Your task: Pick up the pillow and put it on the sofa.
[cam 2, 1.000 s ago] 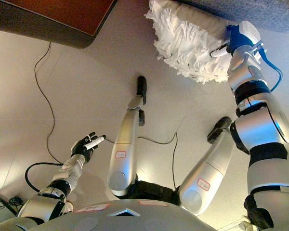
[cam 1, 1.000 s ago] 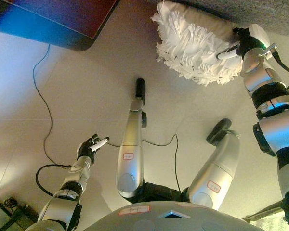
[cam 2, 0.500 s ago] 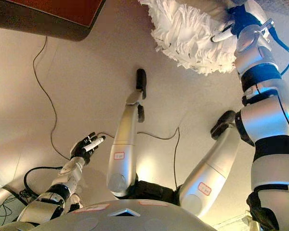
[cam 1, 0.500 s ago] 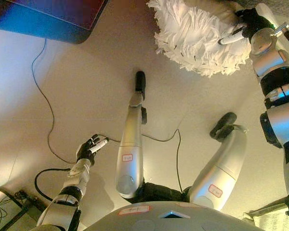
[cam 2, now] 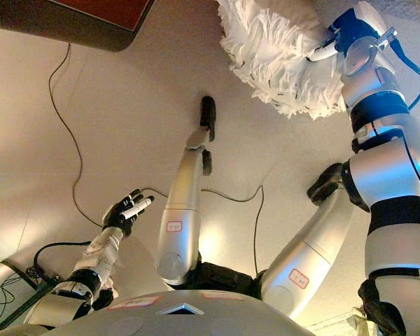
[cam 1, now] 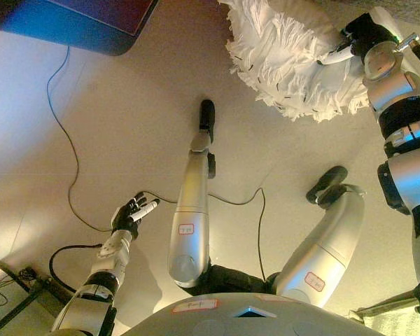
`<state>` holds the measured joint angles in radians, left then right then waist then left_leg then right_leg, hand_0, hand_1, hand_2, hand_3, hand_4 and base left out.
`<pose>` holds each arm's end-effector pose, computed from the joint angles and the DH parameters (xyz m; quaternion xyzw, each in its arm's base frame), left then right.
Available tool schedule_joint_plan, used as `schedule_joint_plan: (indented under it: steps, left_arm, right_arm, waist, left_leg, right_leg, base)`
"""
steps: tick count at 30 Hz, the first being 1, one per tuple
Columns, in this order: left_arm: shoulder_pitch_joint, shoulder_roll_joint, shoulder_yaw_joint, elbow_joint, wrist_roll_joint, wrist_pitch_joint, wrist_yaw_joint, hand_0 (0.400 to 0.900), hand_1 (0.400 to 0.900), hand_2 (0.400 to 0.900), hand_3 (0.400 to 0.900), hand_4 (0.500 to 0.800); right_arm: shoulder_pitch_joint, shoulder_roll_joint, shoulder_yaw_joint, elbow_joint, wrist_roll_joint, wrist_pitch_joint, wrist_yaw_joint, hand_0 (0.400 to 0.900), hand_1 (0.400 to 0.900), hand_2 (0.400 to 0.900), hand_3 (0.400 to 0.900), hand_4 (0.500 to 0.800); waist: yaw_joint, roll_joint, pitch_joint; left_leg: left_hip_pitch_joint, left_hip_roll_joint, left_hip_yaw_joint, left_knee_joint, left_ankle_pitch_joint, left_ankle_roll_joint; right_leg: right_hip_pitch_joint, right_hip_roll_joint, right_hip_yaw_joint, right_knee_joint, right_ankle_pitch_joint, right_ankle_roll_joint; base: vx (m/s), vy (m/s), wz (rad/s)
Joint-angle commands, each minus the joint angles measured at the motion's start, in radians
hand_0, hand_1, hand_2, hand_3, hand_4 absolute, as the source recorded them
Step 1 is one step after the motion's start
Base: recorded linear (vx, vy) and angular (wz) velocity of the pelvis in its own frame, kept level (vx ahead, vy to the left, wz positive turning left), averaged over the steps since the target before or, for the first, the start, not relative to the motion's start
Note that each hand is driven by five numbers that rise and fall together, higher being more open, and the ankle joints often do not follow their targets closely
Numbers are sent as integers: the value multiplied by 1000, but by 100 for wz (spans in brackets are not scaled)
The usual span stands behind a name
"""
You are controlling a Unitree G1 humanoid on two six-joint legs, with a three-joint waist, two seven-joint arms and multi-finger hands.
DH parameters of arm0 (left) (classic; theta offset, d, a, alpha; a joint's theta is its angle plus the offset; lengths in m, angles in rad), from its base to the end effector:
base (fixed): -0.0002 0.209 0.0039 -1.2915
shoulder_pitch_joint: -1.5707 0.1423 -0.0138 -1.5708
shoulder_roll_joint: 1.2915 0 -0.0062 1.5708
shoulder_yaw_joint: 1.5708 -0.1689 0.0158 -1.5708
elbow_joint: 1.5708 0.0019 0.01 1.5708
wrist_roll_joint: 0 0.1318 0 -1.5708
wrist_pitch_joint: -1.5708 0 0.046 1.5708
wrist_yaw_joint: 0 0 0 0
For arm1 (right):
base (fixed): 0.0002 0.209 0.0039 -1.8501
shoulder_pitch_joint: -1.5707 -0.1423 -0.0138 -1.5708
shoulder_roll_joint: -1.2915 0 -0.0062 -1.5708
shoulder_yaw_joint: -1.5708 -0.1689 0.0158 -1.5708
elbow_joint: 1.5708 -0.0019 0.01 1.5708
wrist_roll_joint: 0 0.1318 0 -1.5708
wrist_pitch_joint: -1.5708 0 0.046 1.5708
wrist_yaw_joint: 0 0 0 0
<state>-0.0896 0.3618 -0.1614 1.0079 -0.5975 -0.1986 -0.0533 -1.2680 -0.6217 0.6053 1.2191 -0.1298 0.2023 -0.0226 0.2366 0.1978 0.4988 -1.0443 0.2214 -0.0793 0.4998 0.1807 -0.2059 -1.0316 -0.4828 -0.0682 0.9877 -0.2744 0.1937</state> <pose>0.1411 0.2468 -0.0551 -0.0591 0.3305 0.1266 0.9334 0.3470 -0.2397 0.2208 -0.5071 0.1037 -0.1226 0.8468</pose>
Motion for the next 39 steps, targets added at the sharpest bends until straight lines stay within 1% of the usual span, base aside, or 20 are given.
schedule_joint_plan:
  steps: [1, 5, 7, 11, 12, 14, 17, 20, 21, 22, 23, 24, 26, 30, 33, 37, 39]
  left_arm:
    - [112, 95, 32, -1, -53, -29, 9, 900, 900, 900, 900, 800]
    - [101, 98, 39, -10, -57, -25, 2, 900, 900, 900, 900, 800]
    - [91, 100, 41, -5, -49, -32, 4, 900, 900, 900, 900, 800]
    - [78, 103, 35, -9, -36, -24, 18, 900, 900, 900, 900, 800]
    - [69, 104, 32, -10, -31, -18, 24, 900, 900, 900, 900, 800]
    - [59, 106, 28, -1, -24, -20, 24, 900, 900, 900, 900, 800]
    - [44, 112, 26, 3, -11, -12, 43, 900, 900, 900, 900, 800]
    - [32, 127, 36, -5, 19, 15, 67, 900, 900, 900, 900, 800]
    - [32, 132, 37, -6, 26, 23, 75, 900, 900, 900, 900, 800]
    - [32, 133, 39, -9, 33, 30, 83, 900, 900, 900, 900, 800]
    - [33, 133, 40, -10, 35, 33, 86, 900, 900, 900, 900, 800]
    - [38, 133, 41, -16, 44, 46, 97, 900, 900, 900, 900, 800]
    - [45, 134, 45, -19, 55, 54, 101, 900, 900, 900, 900, 800]
    - [61, 134, 57, -26, 80, 72, 112, 900, 900, 900, 900, 800]
    - [87, 126, 81, -22, 106, 73, 118, 900, 900, 900, 900, 800]
    - [121, 115, 111, -23, 151, 81, 117, 900, 900, 900, 900, 800]
    - [136, 105, 123, -15, 177, 85, 101, 900, 900, 900, 900, 800]
  right_arm:
    - [-76, -60, 4, -61, 4, -87, -49, 400, 400, 400, 400, 500]
    - [-63, -61, 0, -75, 15, -100, -53, 400, 400, 400, 400, 500]
    - [-50, -60, -4, -84, 16, -113, -59, 400, 400, 400, 400, 500]
    - [-28, -64, -12, -101, 19, -119, -61, 400, 400, 400, 400, 500]
    - [-22, -67, -17, -108, 20, -120, -59, 400, 400, 400, 400, 500]
    - [-8, -72, -25, -116, 21, -126, -52, 400, 400, 400, 400, 500]
    - [15, -82, -34, -134, 26, -138, -42, 400, 400, 400, 400, 500]
    - [56, -94, -50, -180, 40, -143, -29, 400, 400, 400, 400, 500]
    - [72, -100, -53, -207, 40, -138, -18, 400, 400, 400, 400, 500]
    - [88, -104, -56, -228, 42, -139, -12, 400, 400, 400, 400, 500]
    - [96, -104, -58, -237, 40, -140, -9, 400, 400, 400, 400, 500]
    - [126, -110, -62, -273, 36, -134, 5, 400, 400, 400, 400, 500]
    - [173, -124, -73, -312, 35, -141, 16, 400, 400, 400, 400, 500]
    - [258, -138, -94, -380, 32, -145, 42, 400, 400, 400, 400, 500]
    - [323, -154, -104, -440, 46, -154, 79, 400, 400, 400, 400, 500]
    - [403, -169, -127, -523, 42, -155, 115, 400, 400, 400, 400, 500]
    - [442, -172, -141, -546, 33, -164, 128, 400, 400, 400, 400, 500]
  waist:
    - [20, 90, 21]
    - [17, 67, 21]
    - [12, 49, 21]
    - [4, 25, 21]
    - [1, 14, 21]
    - [-4, -5, 21]
    - [-11, -32, 21]
    - [-20, -67, 21]
    - [-24, -79, 15]
    - [-28, -89, 1]
    - [-30, -93, -4]
    - [-37, -108, -20]
    - [-48, -127, -43]
    - [-57, -157, -83]
    - [-61, -186, -116]
    - [-66, -215, -166]
    - [-69, -227, -201]
  left_leg:
    - [38, 73, -5, 74, -104, 43]
    - [73, 86, -3, 60, -99, 41]
    - [110, 97, -1, 49, -99, 38]
    - [180, 115, 4, 27, -97, 35]
    - [210, 120, 5, 18, -98, 34]
    - [262, 128, 10, 2, -101, 31]
    - [331, 136, 19, -17, -106, 28]
    - [428, 150, 39, -33, -119, 23]
    - [453, 156, 45, -33, -123, 21]
    - [465, 162, 53, -46, -104, 26]
    - [476, 165, 57, -47, -105, 25]
    - [517, 178, 70, -54, -109, 22]
    - [563, 193, 79, -59, -115, 16]
    - [644, 222, 91, -62, -122, 3]
    - [719, 243, 105, -63, -134, -4]
    - [809, 253, 126, -67, -154, -5]
    - [863, 257, 149, -81, -161, -5]
  right_leg:
    - [-46, -36, 68, -66, 143, -19]
    - [-3, -36, 43, -95, 155, -19]
    - [38, -34, 29, -118, 162, -16]
    - [115, -35, 7, -159, 174, -11]
    - [147, -35, 0, -176, 179, -8]
    - [199, -38, -11, -206, 190, -1]
    - [272, -40, -27, -247, 204, 6]
    - [372, -44, -50, -300, 228, 14]
    - [397, -44, -55, -312, 234, 15]
    - [412, -43, -65, -341, 264, 7]
    - [423, -44, -68, -349, 267, 8]
    - [464, -45, -76, -374, 277, 10]
    - [516, -44, -82, -411, 294, 12]
    - [629, -41, -111, -467, 309, 14]
    - [725, -32, -132, -510, 314, 16]
    - [830, -19, -146, -558, 316, 21]
    - [891, -12, -162, -596, 319, 25]
  base:
    - [-42, -9, -7]
    - [-46, -20, -9]
    - [-39, -20, -10]
    - [-21, -33, -5]
    - [-7, -41, -2]
    - [-6, -39, -3]
    - [14, -39, -4]
    - [43, -38, -6]
    - [3, 1, -11]
    - [-7, 18, -10]
    - [35, 29, -13]
    - [101, 20, -11]
    - [113, 21, -9]
    - [111, 6, -7]
    - [132, 9, -13]
    - [155, 33, -15]
    - [171, 65, -14]
